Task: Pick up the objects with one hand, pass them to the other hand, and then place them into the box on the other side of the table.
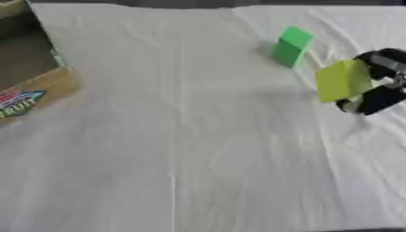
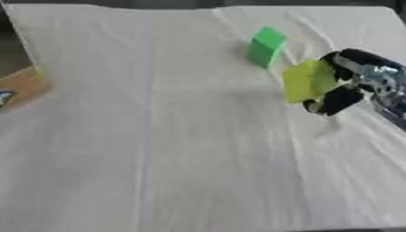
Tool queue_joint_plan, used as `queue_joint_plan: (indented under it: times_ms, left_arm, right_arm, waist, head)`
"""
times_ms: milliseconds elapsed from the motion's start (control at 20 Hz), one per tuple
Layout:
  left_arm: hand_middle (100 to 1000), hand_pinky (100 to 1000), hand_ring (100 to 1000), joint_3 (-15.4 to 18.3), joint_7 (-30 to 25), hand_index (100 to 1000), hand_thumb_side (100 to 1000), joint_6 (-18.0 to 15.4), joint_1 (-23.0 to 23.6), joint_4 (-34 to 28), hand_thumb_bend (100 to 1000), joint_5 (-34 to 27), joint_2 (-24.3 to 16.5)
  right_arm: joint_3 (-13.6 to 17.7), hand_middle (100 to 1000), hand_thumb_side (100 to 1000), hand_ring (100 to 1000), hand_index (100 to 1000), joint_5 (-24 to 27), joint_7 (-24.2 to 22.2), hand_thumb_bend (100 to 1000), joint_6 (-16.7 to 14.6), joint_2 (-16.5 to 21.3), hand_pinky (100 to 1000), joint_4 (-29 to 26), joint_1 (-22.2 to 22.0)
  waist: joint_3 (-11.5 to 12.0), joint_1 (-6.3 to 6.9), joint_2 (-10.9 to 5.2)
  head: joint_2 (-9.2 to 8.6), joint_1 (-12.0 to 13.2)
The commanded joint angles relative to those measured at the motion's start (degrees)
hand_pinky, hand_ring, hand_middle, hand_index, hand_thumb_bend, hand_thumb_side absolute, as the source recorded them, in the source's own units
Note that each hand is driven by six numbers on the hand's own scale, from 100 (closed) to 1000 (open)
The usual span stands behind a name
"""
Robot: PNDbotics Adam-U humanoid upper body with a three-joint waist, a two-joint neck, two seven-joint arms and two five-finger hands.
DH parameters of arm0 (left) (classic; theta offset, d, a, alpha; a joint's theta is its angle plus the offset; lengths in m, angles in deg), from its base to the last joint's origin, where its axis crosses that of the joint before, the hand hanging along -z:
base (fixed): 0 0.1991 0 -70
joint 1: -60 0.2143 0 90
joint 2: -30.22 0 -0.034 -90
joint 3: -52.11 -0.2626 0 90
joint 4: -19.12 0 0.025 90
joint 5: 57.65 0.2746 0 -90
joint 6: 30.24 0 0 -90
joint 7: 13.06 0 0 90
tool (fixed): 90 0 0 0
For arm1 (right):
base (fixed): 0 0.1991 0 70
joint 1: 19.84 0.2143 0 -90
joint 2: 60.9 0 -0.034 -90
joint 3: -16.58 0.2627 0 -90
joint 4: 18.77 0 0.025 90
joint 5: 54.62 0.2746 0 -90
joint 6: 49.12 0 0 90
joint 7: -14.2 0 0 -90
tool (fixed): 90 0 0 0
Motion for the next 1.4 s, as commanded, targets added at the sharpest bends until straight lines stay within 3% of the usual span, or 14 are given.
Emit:
queue_joint_plan:
  times_ms: [50, 400, 450, 500, 1050, 1400]
  left_arm:
    - [679, 468, 805, -0.56, -0.94, 784, 857, 0.34, -1.3, -1.2, 180, 1.42, -1.96]
    - [683, 473, 807, -4.41, -5.39, 788, 836, 3.51, -4.61, -2.25, 124, 4.61, -6.3]
    - [683, 476, 808, -5.27, -6.22, 789, 832, 4.16, -5.4, -2.68, 178, 5.03, -7.27]
    - [685, 477, 808, -6.14, -7.05, 789, 829, 4.81, -6.27, -3.22, 106, 5.45, -8.2]
    - [700, 520, 810, -17.7, -17.01, 801, 736, 14.05, -16.32, -5.45, 100, 10.84, -15.67]
    - [721, 583, 812, -24.16, -23.72, 816, 503, 15.91, -20.73, -4.4, 100, 17.01, -17.44]
  right_arm:
    - [0.71, 561, 100, 667, 598, -0.15, 2.99, 100, 2.68, -2.4, 849, -1.94, 1.72]
    - [-1.76, 553, 100, 651, 595, -0.74, 8.74, 100, 6.5, -7.48, 844, -4.87, 3.55]
    - [-2.04, 552, 100, 649, 595, -0.89, 9.23, 100, 6.65, -8.09, 843, -5.02, 3.8]
    - [-2.3, 552, 100, 648, 594, -1.12, 9.62, 100, 6.79, -8.67, 843, -5.08, 4.07]
    - [-4.96, 543, 100, 634, 591, -5.63, 9.35, 100, 6.83, -15.53, 842, -5.89, 7.38]
    - [-6.41, 538, 100, 626, 589, -6.48, 8.18, 100, 6.93, -19.31, 840, -6.24, 8.96]
  waist:
    - [-0.23, -0.07, -1.44]
    - [-0.44, 0.55, -2.36]
    - [-0.49, 0.64, -2.51]
    - [-0.52, 0.73, -2.67]
    - [-1.02, 0.87, -4.49]
    - [-0.94, 0.82, -5.01]
  head:
    - [-0.45, -0.23]
    - [-0.14, -0.23]
    - [-0.06, -0.34]
    - [0.04, -0.44]
    - [1.05, 0.16]
    - [1.27, 0.62]
